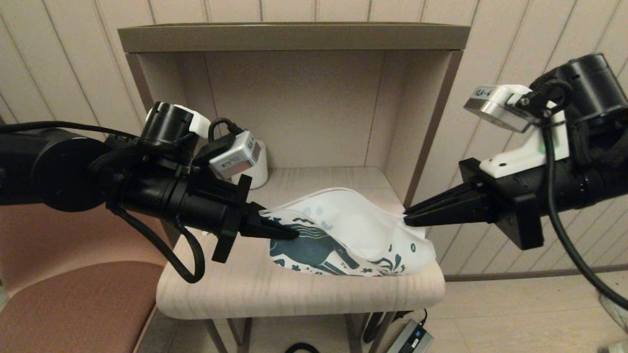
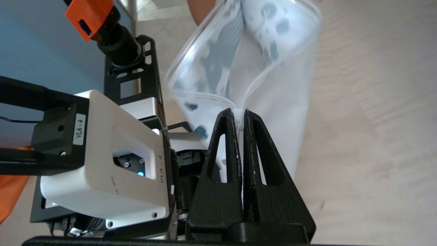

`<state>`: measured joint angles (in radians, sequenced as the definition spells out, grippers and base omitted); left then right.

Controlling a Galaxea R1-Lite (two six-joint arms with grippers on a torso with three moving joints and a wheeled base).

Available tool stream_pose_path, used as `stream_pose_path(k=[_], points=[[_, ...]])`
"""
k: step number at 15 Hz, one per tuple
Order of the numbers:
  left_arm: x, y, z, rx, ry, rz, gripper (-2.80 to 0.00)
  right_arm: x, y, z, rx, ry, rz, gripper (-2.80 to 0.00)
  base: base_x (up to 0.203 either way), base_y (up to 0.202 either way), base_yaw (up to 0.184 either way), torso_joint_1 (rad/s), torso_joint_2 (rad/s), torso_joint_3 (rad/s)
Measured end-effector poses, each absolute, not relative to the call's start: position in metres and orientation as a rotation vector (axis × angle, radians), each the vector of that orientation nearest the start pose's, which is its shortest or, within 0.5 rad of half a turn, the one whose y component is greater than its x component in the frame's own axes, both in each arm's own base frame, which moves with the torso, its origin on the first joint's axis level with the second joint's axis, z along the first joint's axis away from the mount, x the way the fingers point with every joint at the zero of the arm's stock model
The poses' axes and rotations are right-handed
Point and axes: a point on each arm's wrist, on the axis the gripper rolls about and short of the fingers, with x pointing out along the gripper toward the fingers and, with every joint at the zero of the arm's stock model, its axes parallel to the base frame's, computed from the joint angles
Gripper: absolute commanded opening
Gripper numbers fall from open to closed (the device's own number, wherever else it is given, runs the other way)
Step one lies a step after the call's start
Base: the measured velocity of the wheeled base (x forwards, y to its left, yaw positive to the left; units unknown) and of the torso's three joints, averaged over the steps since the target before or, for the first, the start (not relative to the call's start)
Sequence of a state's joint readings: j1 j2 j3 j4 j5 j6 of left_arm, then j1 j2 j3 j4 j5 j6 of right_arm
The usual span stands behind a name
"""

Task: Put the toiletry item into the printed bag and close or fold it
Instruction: Open the storage bag

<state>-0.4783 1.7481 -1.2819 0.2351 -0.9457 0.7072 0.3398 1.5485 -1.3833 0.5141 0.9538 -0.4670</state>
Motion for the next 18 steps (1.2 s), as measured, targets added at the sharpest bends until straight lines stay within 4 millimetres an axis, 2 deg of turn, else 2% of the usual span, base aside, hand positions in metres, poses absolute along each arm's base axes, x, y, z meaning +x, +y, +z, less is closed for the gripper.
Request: stream_pose_path(k=[5, 8, 10, 16, 17, 18], points=[[0.271, -0.163, 0.222, 0.383, 0.232, -1.55, -2.8, 0.249, 0.118, 0.284, -0.161, 0.404, 1.4, -2.8, 0.0, 0.0, 0.0, 0.0, 0.0, 0.0], [0.271, -0.163, 0.221, 0.383, 0.234, -1.55, -2.8, 0.253, 0.119, 0.283, -0.159, 0.409, 1.394, -2.8, 0.0, 0.0, 0.0, 0.0, 0.0, 0.0], [0.272, -0.164, 0.22, 0.381, 0.238, -1.55, -2.8, 0.25, 0.113, 0.286, -0.161, 0.399, 1.377, -2.8, 0.0, 0.0, 0.0, 0.0, 0.0, 0.0], [0.273, -0.164, 0.219, 0.381, 0.241, -1.55, -2.8, 0.232, 0.078, 0.294, -0.153, 0.367, 1.27, -2.8, 0.0, 0.0, 0.0, 0.0, 0.0, 0.0], [0.273, -0.164, 0.219, 0.38, 0.242, -1.551, -2.8, 0.229, 0.075, 0.294, -0.151, 0.369, 1.263, -0.73, 0.0, 0.0, 0.0, 0.0, 0.0, 0.0], [0.273, -0.164, 0.219, 0.38, 0.241, -1.551, -2.8, 0.226, 0.074, 0.294, -0.152, 0.367, 1.261, 0.0, 0.0, 0.0, 0.0, 0.0, 0.0, 0.0]])
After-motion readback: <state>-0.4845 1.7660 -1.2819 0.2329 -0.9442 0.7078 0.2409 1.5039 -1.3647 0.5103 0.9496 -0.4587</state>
